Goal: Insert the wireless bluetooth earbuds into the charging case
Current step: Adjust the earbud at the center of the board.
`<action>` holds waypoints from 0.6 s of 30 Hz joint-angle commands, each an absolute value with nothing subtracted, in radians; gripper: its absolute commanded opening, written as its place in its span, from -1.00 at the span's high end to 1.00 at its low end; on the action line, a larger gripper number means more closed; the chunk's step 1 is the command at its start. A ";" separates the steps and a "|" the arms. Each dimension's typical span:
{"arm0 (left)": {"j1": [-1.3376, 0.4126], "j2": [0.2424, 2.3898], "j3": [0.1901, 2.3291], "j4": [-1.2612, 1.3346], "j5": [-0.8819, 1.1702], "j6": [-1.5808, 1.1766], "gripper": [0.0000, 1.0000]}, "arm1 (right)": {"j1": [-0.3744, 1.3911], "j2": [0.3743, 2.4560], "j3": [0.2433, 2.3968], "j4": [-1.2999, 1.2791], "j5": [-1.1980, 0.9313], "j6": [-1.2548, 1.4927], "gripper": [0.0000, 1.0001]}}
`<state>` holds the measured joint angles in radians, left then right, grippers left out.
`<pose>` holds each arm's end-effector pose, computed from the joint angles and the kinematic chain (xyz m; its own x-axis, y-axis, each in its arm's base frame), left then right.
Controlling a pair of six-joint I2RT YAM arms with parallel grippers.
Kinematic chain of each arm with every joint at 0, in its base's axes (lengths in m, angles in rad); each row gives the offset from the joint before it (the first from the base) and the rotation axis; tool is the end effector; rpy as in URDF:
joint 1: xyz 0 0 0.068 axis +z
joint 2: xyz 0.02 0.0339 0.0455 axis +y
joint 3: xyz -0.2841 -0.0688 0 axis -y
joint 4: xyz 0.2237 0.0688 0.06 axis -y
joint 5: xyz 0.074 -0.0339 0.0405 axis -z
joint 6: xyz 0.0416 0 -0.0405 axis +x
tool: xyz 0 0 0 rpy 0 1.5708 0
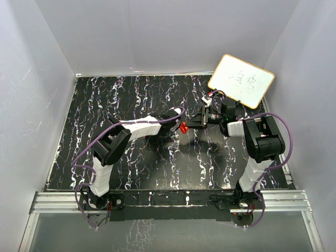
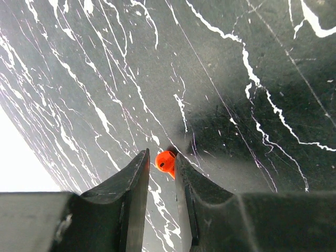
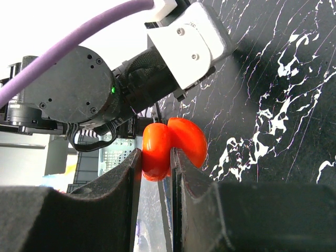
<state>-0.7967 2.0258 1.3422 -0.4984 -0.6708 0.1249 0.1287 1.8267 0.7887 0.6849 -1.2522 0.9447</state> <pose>0.2957 -0.2655 0.1753 -0.5926 0.7457 -0.3045 0.4729 0.6281 0.6180 0.3310 0.0827 0.1960 -0.9496 0.1330 -0.2837 -0.2635 0.1510 0.9528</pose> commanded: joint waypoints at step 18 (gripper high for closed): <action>-0.636 1.511 1.035 -0.128 -0.208 -0.116 -0.15 | 0.123 1.781 0.789 0.739 -1.253 0.940 1.00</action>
<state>-0.7116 1.6291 1.1332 -0.2493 -0.3847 -0.0299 0.1284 1.8267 0.7887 0.6849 -1.2522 0.9447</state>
